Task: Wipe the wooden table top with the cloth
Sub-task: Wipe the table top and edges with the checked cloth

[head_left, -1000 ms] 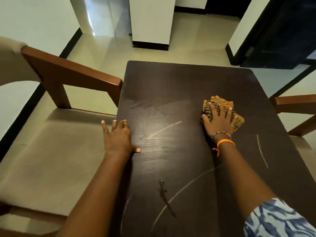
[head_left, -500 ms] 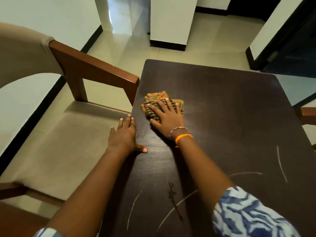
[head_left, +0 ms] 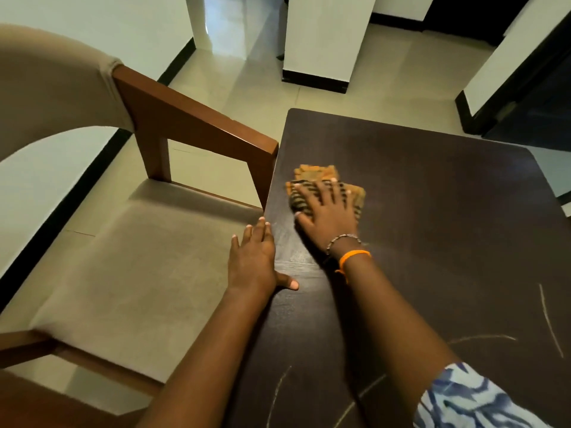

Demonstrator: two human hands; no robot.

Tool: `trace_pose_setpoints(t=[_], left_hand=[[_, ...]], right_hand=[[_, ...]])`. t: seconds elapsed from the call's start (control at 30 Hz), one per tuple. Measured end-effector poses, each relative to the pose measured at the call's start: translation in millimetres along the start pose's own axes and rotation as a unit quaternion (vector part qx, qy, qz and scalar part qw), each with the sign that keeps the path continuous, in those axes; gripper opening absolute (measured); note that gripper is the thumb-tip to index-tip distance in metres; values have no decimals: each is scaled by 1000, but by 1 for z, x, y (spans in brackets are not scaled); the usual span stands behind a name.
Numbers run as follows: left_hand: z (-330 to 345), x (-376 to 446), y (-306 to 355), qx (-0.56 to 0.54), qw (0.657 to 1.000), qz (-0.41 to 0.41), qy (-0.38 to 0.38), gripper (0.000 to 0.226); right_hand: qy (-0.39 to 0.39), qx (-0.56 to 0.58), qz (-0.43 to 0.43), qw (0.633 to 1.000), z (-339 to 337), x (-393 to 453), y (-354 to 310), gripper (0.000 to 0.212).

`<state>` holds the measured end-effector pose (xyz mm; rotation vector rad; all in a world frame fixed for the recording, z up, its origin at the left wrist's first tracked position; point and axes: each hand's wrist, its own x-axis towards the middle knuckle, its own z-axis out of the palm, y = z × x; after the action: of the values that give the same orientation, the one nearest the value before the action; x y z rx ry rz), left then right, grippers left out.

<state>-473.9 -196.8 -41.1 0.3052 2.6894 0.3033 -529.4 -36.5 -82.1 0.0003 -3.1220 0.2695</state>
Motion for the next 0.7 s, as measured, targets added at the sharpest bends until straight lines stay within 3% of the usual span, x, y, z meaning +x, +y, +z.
trace_pose_setpoints(t=[0.1,0.4,0.57,0.7], left_hand=[[2,2,0,21,1000,-10,-6,122],[6,7,-4,28,999,12,10,120],[11,-3,-16,-51,998,25,19,125],[17,-22,-32,-142,989,-18,-41,129]], right_hand=[[-12,5,-77,997,11,23,-38,54],[-14,51,-15,999,4,102,-29,49],[-45,35,-44,997,1,69,-35,52],[-65,38,-153,985,0,0,-35,62]])
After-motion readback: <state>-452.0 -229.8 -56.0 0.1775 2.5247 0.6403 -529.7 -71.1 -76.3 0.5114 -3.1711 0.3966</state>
